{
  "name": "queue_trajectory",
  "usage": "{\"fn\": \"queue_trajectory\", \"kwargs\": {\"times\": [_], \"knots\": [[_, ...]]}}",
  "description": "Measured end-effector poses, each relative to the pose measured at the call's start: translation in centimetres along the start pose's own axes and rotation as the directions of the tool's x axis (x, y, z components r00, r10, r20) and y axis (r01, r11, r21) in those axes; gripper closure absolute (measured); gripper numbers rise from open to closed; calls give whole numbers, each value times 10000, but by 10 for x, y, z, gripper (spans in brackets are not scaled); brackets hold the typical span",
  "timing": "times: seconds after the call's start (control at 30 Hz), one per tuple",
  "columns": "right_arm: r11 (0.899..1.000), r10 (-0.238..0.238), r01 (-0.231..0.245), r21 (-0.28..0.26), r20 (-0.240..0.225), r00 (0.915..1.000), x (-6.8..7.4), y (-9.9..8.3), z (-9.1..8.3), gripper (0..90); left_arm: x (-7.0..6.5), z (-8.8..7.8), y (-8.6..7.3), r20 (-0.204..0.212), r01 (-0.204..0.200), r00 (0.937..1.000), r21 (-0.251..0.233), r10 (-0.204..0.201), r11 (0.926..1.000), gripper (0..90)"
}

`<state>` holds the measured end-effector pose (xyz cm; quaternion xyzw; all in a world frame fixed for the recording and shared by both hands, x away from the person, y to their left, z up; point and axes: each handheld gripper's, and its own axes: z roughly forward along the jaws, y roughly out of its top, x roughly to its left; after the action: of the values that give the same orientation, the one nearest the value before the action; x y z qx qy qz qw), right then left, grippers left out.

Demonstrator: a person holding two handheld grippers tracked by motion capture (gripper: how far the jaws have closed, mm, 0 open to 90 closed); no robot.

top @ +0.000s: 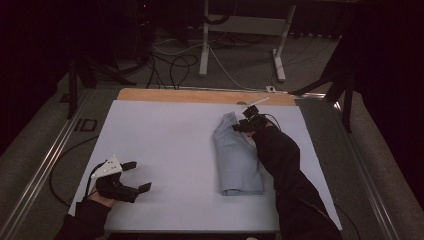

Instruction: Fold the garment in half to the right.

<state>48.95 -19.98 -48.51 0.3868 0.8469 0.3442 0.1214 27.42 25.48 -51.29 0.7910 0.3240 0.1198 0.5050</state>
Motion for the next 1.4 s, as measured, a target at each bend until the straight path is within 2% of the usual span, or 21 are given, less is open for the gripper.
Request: {"fn": "queue_trajectory", "kwargs": {"times": [0.07, 0.13, 0.17, 0.23, 0.3, 0.37, 0.43, 0.53, 0.6, 0.7, 0.73, 0.8, 0.87, 0.97, 1.0, 1.07, 1.17, 1.2, 1.4], "knots": [[10000, -1, 1, -62, -66, 10000, 5, 1, -9, 507, 0, 0, 0, 11, 4, 10000, -23, -4, 10000, 5], [9994, -255, 252, -225, -146, 9996, 16, 0, -24, 506, 0, 0, 0, -14, -55, 10000, 9, 55, 10000, 5], [9994, -255, 252, -225, -146, 9996, 16, 0, -24, 506, 0, -1, 0, 3, -17, 10000, -16, 17, 10000, 5], [9986, -316, 305, -428, -255, 9992, 25, -1, -33, 513, 0, -1, 0, -1, 8, 10000, -32, -8, 10000, 5], [9978, -453, 420, -520, -631, 9970, 39, -6, -44, 518, 0, -1, 0, 61, -11, 10000, -37, 11, 10000, 5], [9976, -481, 443, -526, -732, 9962, 43, -8, -47, 517, 0, -1, 0, 64, 29, 10000, -10, -29, 10000, 5], [9977, -448, 389, -556, -1085, 9931, 50, -14, -53, 522, 0, -1, 0, 68, -4, 10000, -4, 4, 10000, 5], [9965, -721, 662, -514, -1221, 9899, 62, -22, -61, 525, -1, -1, 1, 47, -49, 10000, -28, 49, 10000, 5], [9956, -767, 685, -634, -1386, 9874, 70, -29, -68, 536, -1, -1, 1, 26, -84, 10000, -49, 84, 10000, 5], [9931, -1059, 958, -682, -1654, 9805, 84, -40, -75, 579, 0, -1, 1, 26, -64, 10000, -79, 64, 9999, 5], [9916, -1203, 1098, -683, -1750, 9772, 89, -44, -76, 642, 0, -1, 1, 46, -30, 10000, -106, 31, 9999, 5], [9883, -1458, 1348, -718, -1811, 9726, 99, -52, -77, 798, -1, -1, 1, 66, -44, 10000, -99, 45, 9999, 5], [9836, -1781, 1686, -640, -1990, 9637, 109, -59, -76, 900, -1, -1, 1, 106, -120, 9999, -85, 121, 9999, 5], [9750, -2219, 2131, -631, -2229, 9492, 119, -66, -74, 900, -1, -1, 1, 110, -87, 9999, -125, 88, 9999, 5], [9734, -2289, 2217, -572, -2241, 9473, 122, -68, -74, 900, -1, -1, 1, 127, -106, 9999, -105, 107, 9999, 5], [9703, -2415, 2368, -494, -2508, 9374, 125, -72, -71, 900, -1, -1, 1, 134, -39, 9999, -132, 41, 9999, 5], [9712, -2344, 2371, -211, -2591, 9370, 125, -80, -63, 900, -2, -1, 1, 179, -102, 9998, -88, 104, 9999, 5], [9762, -2099, 2165, -70, -2779, 9374, 124, -88, -58, 900, -1, -1, 1, 179, -117, 9998, -94, 119, 9999, 5], [9772, -1956, 2113, 199, -3018, 9331, 125, -101, -48, 900, 0, -1, 1, 181, -11, 9998, -146, 14, 9999, 5]]}}
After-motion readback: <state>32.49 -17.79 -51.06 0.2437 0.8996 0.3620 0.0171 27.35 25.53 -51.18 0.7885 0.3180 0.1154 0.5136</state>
